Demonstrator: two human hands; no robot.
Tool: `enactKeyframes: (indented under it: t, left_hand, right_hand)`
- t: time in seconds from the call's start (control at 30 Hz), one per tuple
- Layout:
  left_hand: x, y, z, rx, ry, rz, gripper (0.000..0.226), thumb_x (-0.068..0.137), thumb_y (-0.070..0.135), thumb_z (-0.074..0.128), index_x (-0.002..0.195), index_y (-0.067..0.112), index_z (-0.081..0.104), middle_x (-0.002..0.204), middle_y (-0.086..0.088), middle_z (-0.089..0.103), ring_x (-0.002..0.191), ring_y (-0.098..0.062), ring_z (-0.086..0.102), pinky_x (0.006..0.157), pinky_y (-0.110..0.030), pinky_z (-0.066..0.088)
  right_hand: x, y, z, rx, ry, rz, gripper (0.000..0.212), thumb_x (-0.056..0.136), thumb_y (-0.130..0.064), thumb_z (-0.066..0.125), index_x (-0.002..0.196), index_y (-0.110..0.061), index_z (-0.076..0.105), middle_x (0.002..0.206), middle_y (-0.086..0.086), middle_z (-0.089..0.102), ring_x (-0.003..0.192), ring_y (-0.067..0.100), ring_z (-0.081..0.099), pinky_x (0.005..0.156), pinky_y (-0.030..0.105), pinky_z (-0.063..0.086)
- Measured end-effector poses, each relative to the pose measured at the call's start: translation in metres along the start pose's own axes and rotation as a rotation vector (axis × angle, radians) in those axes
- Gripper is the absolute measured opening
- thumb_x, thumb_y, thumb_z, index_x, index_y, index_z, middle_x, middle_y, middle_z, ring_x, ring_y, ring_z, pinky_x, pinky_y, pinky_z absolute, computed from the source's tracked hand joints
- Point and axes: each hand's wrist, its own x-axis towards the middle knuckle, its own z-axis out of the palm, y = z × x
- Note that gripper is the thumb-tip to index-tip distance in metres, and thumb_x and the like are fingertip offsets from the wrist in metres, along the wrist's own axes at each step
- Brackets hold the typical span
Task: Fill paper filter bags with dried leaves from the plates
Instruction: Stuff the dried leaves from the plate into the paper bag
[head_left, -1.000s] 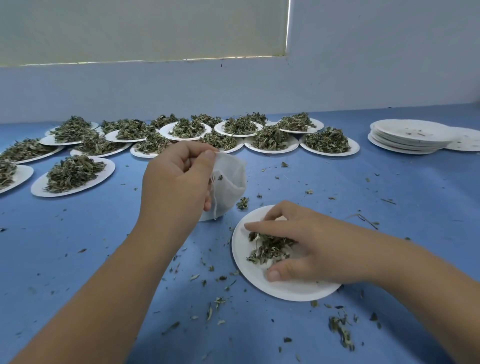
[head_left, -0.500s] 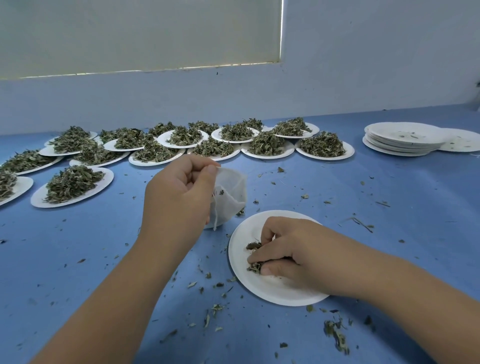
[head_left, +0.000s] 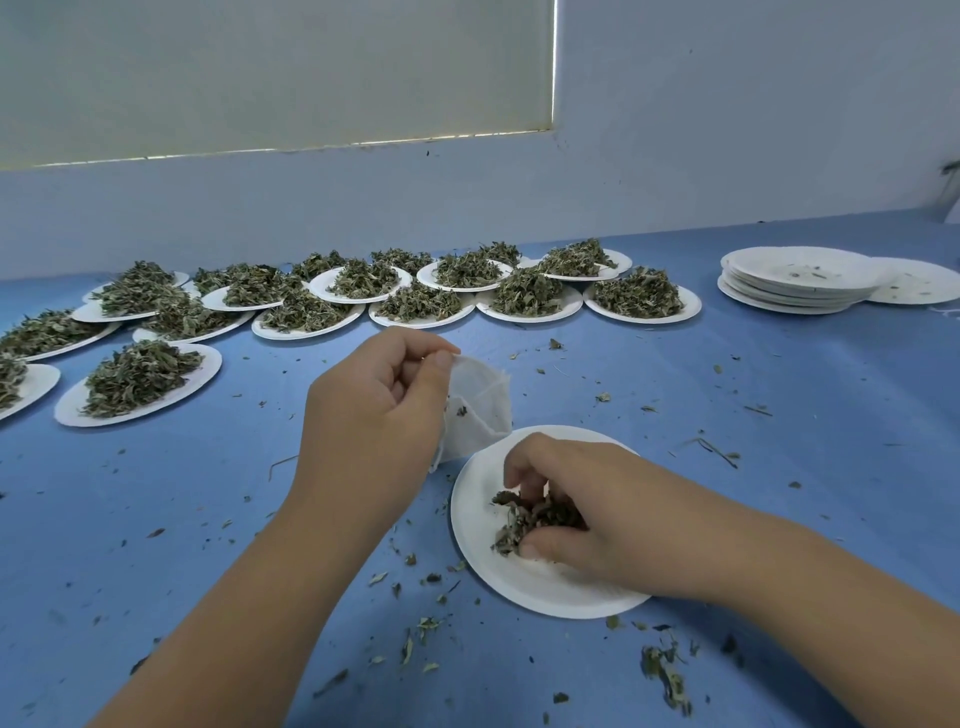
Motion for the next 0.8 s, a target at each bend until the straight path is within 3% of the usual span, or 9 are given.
enactKeyframes:
  t: [0.07, 0.17, 0.37, 0.47, 0.6, 0.7, 0.8]
  left_hand:
    - [0.000, -0.001, 0.000, -0.005, 0.002, -0.008, 0.018, 0.093, 0.021, 0.059, 0.080, 0.031, 0.066, 0.054, 0.013, 0.055, 0.047, -0.004, 0.049, 0.049, -0.023, 0.046]
    - [0.000, -0.001, 0.001, 0.001, 0.002, -0.016, 0.019, 0.093, 0.022, 0.058, 0.080, 0.032, 0.065, 0.053, 0.014, 0.055, 0.047, -0.005, 0.049, 0.050, -0.021, 0.046]
    - [-0.001, 0.002, 0.004, -0.017, 0.007, -0.039, 0.018, 0.093, 0.021, 0.059, 0.080, 0.031, 0.065, 0.052, 0.012, 0.055, 0.045, -0.005, 0.049, 0.047, -0.018, 0.044]
    - [-0.002, 0.002, 0.006, -0.011, 0.010, -0.045, 0.017, 0.093, 0.022, 0.059, 0.080, 0.031, 0.065, 0.053, 0.012, 0.056, 0.046, -0.006, 0.050, 0.048, -0.021, 0.045]
    - [-0.003, 0.003, 0.007, 0.002, 0.016, -0.049, 0.015, 0.093, 0.024, 0.059, 0.080, 0.031, 0.065, 0.055, 0.013, 0.057, 0.049, -0.005, 0.052, 0.053, -0.026, 0.046]
    - [-0.005, 0.004, 0.008, 0.026, 0.017, -0.045, 0.016, 0.093, 0.025, 0.059, 0.079, 0.032, 0.065, 0.056, 0.012, 0.058, 0.049, -0.007, 0.053, 0.051, -0.025, 0.046]
    - [-0.007, 0.005, 0.011, 0.055, 0.000, -0.027, 0.018, 0.092, 0.025, 0.059, 0.078, 0.034, 0.064, 0.060, 0.008, 0.059, 0.049, -0.008, 0.052, 0.047, -0.022, 0.046]
  right_hand:
    - [0.001, 0.001, 0.000, -0.029, 0.000, -0.015, 0.034, 0.089, -0.045, 0.061, 0.119, -0.043, 0.045, 0.103, -0.027, 0.049, 0.096, -0.004, 0.047, 0.079, 0.012, 0.038]
    - [0.001, -0.002, 0.000, -0.108, 0.013, -0.094, 0.026, 0.093, -0.039, 0.055, 0.118, -0.035, 0.059, 0.110, -0.019, 0.054, 0.100, 0.001, 0.048, 0.085, 0.018, 0.039]
    - [0.000, -0.004, 0.005, -0.238, 0.084, -0.132, 0.029, 0.094, -0.035, 0.043, 0.109, -0.029, 0.067, 0.103, -0.011, 0.057, 0.091, 0.009, 0.053, 0.066, 0.021, 0.038]
    - [0.000, -0.004, 0.006, -0.239, 0.115, -0.128, 0.029, 0.093, -0.032, 0.044, 0.106, -0.029, 0.069, 0.102, -0.009, 0.059, 0.090, 0.010, 0.053, 0.068, 0.023, 0.041]
    - [-0.004, -0.001, -0.011, 0.007, 0.128, -0.094, 0.018, 0.088, -0.024, 0.059, 0.096, -0.028, 0.074, 0.091, -0.012, 0.066, 0.084, 0.006, 0.058, 0.075, 0.032, 0.051]
    - [-0.011, 0.001, -0.031, 0.298, 0.225, -0.026, 0.012, 0.081, -0.027, 0.068, 0.086, -0.034, 0.077, 0.079, -0.013, 0.069, 0.070, 0.006, 0.063, 0.067, 0.031, 0.055]
    - [-0.015, 0.000, -0.043, 0.489, 0.278, -0.024, 0.009, 0.076, -0.031, 0.070, 0.081, -0.034, 0.077, 0.071, -0.007, 0.070, 0.066, 0.018, 0.063, 0.062, 0.031, 0.053]
